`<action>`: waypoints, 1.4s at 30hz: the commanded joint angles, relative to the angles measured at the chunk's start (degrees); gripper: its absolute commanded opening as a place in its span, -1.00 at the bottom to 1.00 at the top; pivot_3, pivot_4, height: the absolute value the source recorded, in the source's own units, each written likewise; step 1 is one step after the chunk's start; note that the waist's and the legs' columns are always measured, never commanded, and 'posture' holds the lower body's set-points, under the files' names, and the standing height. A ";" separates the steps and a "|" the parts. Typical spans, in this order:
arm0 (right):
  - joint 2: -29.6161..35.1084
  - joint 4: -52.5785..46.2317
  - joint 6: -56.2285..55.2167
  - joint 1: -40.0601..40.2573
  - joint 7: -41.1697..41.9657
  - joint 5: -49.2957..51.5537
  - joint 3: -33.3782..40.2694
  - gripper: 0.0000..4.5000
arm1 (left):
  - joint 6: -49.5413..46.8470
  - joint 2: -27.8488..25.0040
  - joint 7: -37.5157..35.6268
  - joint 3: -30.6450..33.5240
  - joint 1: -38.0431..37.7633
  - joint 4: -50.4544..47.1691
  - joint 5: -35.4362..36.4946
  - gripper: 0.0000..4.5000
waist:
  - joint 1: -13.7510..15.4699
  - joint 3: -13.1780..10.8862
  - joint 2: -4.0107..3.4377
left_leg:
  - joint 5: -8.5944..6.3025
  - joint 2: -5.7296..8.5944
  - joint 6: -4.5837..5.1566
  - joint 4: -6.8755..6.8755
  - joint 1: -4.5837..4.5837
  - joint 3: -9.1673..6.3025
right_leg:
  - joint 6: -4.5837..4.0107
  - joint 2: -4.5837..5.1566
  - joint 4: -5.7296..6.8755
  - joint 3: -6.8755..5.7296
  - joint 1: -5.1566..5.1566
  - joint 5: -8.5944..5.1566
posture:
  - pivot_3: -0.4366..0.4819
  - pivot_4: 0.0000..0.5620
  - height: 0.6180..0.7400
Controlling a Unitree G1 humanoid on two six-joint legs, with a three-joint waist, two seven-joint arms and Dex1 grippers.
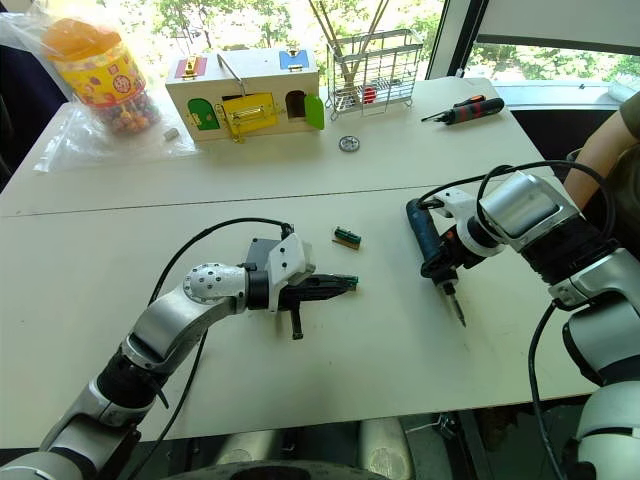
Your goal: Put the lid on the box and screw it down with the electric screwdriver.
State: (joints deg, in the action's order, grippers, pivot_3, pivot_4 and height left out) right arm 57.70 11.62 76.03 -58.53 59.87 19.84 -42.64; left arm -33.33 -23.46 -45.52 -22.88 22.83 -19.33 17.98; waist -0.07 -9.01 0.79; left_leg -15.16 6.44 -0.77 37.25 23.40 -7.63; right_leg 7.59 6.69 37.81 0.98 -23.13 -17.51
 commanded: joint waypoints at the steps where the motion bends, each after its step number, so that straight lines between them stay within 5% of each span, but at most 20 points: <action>1: 1.48 -1.67 -1.30 3.09 4.83 -1.04 -2.89 -0.18 | 0.19 0.47 0.62 1.00 -0.41 -2.76 0.34 -1.00 | 0.35 0.00 0.00 | 0.00 0.00 0.00 -0.02 0.00 0.00 | 0.00 0.00 0.00 0.00 -0.03 0.00 | -0.05 -0.47 1.00; 7: 3.14 0.08 -5.17 5.94 7.63 -4.82 -0.16 -0.19 | -0.29 -1.86 -1.48 2.38 -0.91 -3.05 1.23 -1.00 | 1.42 0.00 0.00 | 0.01 0.01 -0.03 0.08 0.00 -0.10 | 0.00 0.01 0.01 -0.10 0.08 0.00 | -0.05 -0.47 1.00; 11: -0.32 3.01 -8.21 1.97 9.31 -2.10 10.97 -0.19 | -2.00 -6.95 -5.33 8.00 -1.09 -5.04 5.28 -1.00 | 0.91 -0.07 -0.04 | 0.02 0.02 -0.04 0.09 0.00 -0.09 | -0.02 0.00 0.01 -0.10 0.08 0.01 | -0.05 -0.47 1.00; 17: -6.40 1.09 -7.97 -2.75 -1.53 4.43 37.54 -0.19 | -6.51 -17.49 -12.78 19.87 -0.28 -6.37 14.97 -1.00 | -0.44 -0.42 -0.57 | 0.07 -0.02 -0.12 -0.13 0.25 0.05 | -0.03 0.01 0.21 0.08 -0.50 0.01 | -0.05 -0.47 1.00; 20: -17.86 -10.03 -18.54 1.76 -12.37 11.43 57.75 -0.19 | -8.02 -20.38 -14.50 24.68 2.40 -1.73 17.86 -1.00 | -0.58 -0.42 -0.55 | 0.10 -0.07 -0.16 -0.13 0.43 -0.04 | -0.03 -0.04 0.24 -0.04 -0.64 0.01 | -0.05 -0.47 1.00; 23: -29.22 -22.20 -17.35 6.56 -20.53 19.08 66.29 -0.19 | -8.62 -21.37 -14.77 25.98 5.60 3.08 18.12 -1.00 | -0.64 -0.40 -0.54 | 0.13 -0.12 -0.21 -0.08 0.43 -0.11 | -0.03 -0.10 0.28 -0.09 -0.58 0.01 | -0.05 -0.47 1.00; 29: -51.88 -36.14 -21.25 17.54 -34.09 27.04 62.69 -0.19 | -8.97 -19.30 -9.52 25.71 6.86 5.65 16.57 -1.00 | -0.84 -0.37 -0.52 | 0.15 -0.03 -0.22 0.03 0.31 -0.14 | -0.03 -0.03 0.39 -0.02 -0.46 0.02 | -0.05 -0.47 1.00; 34: -58.68 -38.68 -32.60 26.52 -35.78 18.53 50.45 -0.19 | -9.11 -18.35 -6.44 26.79 1.31 2.86 16.75 -1.00 | -1.81 -0.37 -0.55 | 0.16 0.01 -0.24 -0.05 0.31 -0.13 | -0.03 -0.04 0.44 0.01 -0.56 0.02 | -0.05 -0.47 1.00; 40: -59.05 -36.49 -42.97 31.30 -34.87 12.00 42.07 -0.19 | -11.32 -19.87 -3.98 27.63 -4.05 -2.58 17.56 0.21 | -2.50 -0.37 -0.55 | 0.16 -0.01 -0.25 -0.08 0.30 -0.15 | -0.03 -0.16 0.45 0.03 -0.57 0.02 | -0.05 -0.47 1.00; 42: -58.33 -35.11 -45.03 31.82 -34.37 10.57 40.88 -0.19 | -11.45 -19.86 -3.64 27.50 -5.08 -3.41 17.66 0.21 | -2.48 -0.36 -0.56 | 0.16 -0.02 -0.25 -0.10 0.29 -0.14 | -0.03 -0.18 0.45 0.04 -0.58 0.02 | -0.05 -0.47 1.00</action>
State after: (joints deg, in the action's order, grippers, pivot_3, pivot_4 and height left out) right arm -0.63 -21.99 34.50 -26.05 24.42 30.98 -0.70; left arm -44.68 -42.79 -49.58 3.21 18.10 -20.73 35.14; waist -2.56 -9.38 0.24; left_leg -14.99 6.42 -1.02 37.15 23.68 -7.77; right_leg 7.57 6.51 38.25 1.02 -23.71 -17.49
